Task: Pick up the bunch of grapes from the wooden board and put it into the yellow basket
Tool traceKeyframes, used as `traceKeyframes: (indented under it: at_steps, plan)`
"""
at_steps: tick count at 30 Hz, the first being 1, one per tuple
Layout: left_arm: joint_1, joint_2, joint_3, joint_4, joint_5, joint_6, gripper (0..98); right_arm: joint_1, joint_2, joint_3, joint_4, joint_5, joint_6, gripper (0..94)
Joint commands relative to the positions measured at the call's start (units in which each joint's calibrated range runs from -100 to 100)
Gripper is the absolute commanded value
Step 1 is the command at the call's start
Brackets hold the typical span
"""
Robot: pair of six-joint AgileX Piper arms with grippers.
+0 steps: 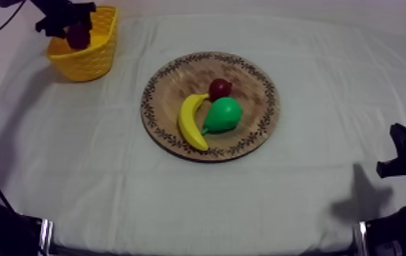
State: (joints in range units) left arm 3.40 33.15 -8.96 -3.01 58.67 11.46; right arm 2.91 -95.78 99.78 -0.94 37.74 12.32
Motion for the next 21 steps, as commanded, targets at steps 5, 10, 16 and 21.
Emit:
traceKeyframes:
  at_steps: [5,10,16,21]
  plan:
    - [0.09,-1.22,2.12,-0.3,-2.76,1.25,83.3,0.0,0.02,-0.01,-0.01,0.0,0.01,0.3]
    - [0.1,-1.95,3.03,-0.28,-3.61,0.99,83.6,0.0,0.02,-0.01,-0.01,0.0,0.01,0.3]
    - [0.17,-4.28,4.8,-0.09,-4.37,0.12,82.2,0.0,0.02,-0.01,-0.01,0.0,0.01,0.3]
    - [0.44,-9.62,9.16,-0.05,-4.62,-0.08,76.1,0.0,0.02,-0.01,-0.01,0.0,0.01,0.3]
